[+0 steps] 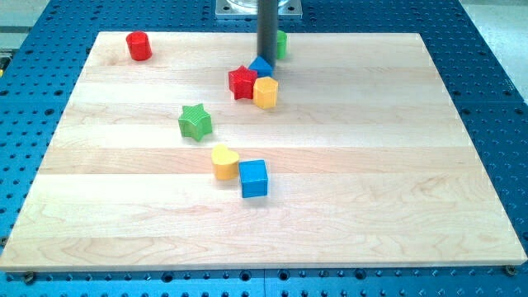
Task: Move the green star to the center of the board
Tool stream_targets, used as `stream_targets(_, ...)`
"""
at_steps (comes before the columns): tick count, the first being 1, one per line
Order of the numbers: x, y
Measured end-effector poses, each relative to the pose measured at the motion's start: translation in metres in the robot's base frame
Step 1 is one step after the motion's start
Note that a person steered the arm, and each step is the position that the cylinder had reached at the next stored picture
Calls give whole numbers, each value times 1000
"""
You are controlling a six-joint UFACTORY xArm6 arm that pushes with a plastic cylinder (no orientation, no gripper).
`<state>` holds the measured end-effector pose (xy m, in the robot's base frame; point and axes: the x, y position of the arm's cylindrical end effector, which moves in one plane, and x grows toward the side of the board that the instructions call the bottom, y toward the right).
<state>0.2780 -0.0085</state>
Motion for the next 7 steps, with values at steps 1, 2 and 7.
stream_targets(1,16,-51)
stream_targets(2,30,-51)
stream_targets(7,142,-112)
